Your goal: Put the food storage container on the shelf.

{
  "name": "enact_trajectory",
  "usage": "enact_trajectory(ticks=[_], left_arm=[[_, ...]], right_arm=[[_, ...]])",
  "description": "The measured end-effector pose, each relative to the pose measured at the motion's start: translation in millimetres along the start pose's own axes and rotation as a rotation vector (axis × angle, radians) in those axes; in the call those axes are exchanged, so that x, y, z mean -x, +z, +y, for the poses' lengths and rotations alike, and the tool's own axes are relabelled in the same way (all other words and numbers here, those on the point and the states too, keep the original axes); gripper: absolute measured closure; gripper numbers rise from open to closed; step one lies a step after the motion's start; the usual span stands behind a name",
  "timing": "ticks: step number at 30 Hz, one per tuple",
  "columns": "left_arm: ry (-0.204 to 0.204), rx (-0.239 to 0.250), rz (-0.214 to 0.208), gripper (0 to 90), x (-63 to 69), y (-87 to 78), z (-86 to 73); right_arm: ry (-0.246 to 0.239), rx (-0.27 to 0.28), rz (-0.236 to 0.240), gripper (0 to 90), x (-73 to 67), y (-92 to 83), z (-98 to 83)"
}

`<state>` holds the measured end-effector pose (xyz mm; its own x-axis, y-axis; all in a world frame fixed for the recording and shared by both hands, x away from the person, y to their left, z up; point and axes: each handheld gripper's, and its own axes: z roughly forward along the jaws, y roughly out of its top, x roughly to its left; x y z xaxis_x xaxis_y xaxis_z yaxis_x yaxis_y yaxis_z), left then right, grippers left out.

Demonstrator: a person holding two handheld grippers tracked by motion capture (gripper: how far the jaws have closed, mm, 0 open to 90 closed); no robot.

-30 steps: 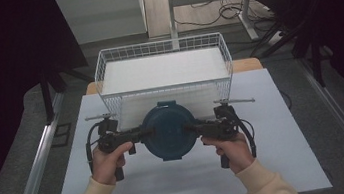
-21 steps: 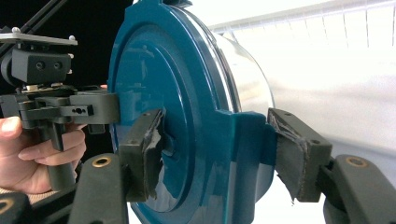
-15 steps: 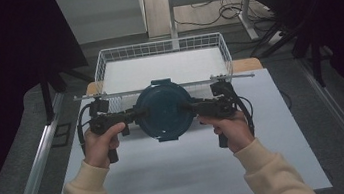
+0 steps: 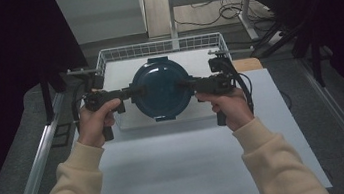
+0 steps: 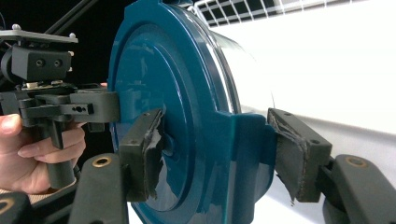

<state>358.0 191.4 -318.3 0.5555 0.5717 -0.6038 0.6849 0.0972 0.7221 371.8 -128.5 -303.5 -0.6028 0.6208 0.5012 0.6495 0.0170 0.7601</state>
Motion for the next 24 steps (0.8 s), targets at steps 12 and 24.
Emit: enact_trajectory(ticks=[12, 24], left_arm=[[-0.004, -0.005, -0.001, 41.1, -10.6, 8.3, 44.1], [-0.039, -0.016, -0.001, 41.2, -30.8, 27.4, 61.9]], right_arm=[[-0.002, -0.007, 0.0, 38.4, 9.2, 11.7, 47.7], [0.001, -0.03, 0.002, 38.6, 31.9, 25.2, 70.0]])
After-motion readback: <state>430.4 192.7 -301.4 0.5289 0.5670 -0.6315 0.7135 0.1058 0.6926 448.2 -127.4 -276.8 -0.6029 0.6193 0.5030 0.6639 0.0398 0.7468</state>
